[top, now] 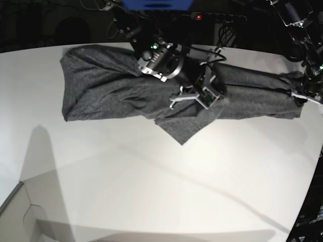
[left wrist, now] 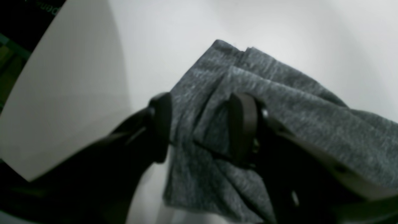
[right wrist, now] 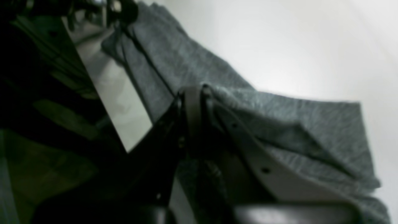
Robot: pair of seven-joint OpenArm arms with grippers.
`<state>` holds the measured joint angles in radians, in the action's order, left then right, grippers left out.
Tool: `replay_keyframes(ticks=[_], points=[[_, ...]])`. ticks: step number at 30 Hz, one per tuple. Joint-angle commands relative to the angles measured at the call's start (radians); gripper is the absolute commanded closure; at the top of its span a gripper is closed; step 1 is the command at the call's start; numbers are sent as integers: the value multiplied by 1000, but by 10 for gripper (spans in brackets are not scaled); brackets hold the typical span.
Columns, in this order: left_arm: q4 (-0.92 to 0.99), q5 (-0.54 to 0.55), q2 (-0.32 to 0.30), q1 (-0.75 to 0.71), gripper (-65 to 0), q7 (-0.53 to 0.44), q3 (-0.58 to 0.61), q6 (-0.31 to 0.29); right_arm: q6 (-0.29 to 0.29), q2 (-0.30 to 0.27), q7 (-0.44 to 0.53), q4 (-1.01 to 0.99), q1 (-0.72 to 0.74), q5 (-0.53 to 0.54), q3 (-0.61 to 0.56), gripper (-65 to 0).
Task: Layout the t-shirt on the table in an organized manner, then fold the t-shirt properly
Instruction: 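Carry the sleeve with the right gripper over the folded body toward the left gripper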
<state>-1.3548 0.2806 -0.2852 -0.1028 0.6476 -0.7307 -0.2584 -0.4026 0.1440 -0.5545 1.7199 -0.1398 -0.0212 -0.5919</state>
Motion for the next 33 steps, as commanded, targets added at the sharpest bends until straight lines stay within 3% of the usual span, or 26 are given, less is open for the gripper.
replay_keyframes(ticks=[1, 27, 29, 33], points=[[-21, 7, -22, 10, -289, -19, -5, -2, 3, 13, 37, 10, 6, 14, -4, 0], [-22, 9, -24, 10, -289, -19, -7, -2, -2, 13, 27, -50, -11, 16, -72, 0], [-24, 10, -24, 10, -289, -19, -7, -2, -2, 13, 26, -50, -11, 16, -87, -38], [-30, 10, -24, 10, -290, -19, -7, -2, -2, 13, 26, -39, -17, 14, -118, -176]])
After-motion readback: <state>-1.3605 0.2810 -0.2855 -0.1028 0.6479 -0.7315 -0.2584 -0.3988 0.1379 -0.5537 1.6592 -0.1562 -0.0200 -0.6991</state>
